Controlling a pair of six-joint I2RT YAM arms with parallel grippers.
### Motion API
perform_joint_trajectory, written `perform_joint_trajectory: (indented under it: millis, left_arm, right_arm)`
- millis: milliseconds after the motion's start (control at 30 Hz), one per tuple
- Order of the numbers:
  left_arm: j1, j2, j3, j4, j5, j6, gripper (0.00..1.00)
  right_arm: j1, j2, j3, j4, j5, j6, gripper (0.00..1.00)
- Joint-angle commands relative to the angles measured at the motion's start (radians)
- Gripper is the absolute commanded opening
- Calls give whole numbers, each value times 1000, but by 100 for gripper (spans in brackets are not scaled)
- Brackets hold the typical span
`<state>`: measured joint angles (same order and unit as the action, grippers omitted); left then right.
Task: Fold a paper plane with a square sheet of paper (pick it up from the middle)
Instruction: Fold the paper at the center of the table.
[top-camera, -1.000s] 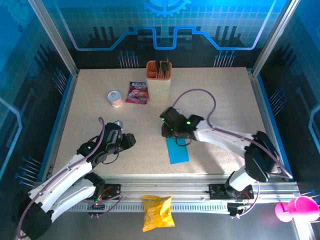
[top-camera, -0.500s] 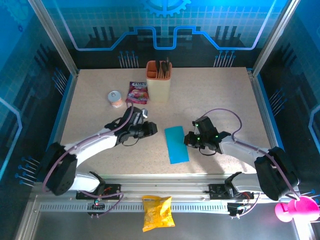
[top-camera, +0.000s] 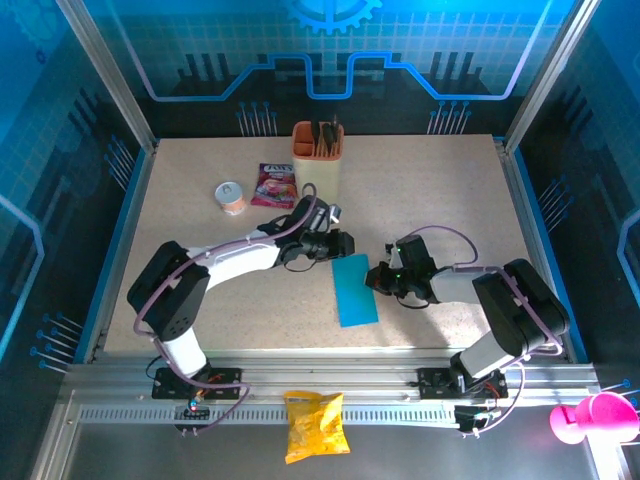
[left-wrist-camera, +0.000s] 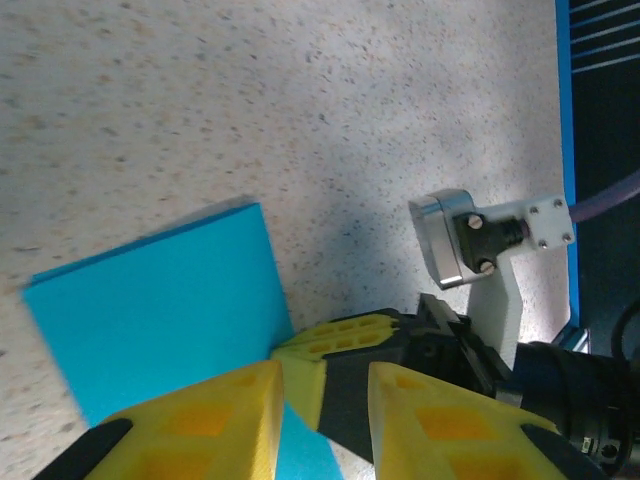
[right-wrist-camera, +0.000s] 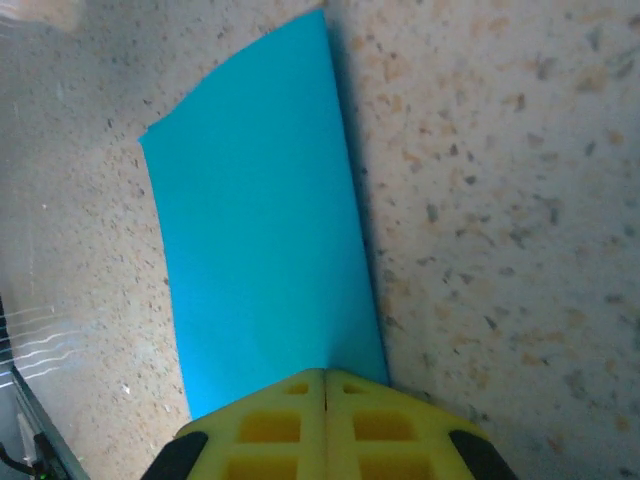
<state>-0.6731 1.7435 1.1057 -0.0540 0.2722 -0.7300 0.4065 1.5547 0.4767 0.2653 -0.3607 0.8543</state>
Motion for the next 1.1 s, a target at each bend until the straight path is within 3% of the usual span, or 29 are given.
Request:
perform_joint_trajectory:
  millis: [0, 233, 533, 700, 1067]
  left_arm:
    - [-25, 38, 41, 7, 33, 18, 29]
    - [-40, 67, 40, 28, 33, -2, 28]
    - [-40, 85, 42, 54, 51, -20, 28]
    - [-52, 98, 54, 63, 73, -25, 26]
    - [-91, 159, 77, 93, 94, -52, 23]
  right_arm:
    - [-12, 68, -36, 64, -13, 24, 0]
    - [-14, 1, -50, 107, -84, 37, 0]
    - [-7, -291, -47, -120, -49, -2, 0]
    - [23, -376, -104, -143, -22, 20, 0]
    - [120, -321, -181, -27, 45, 82, 0]
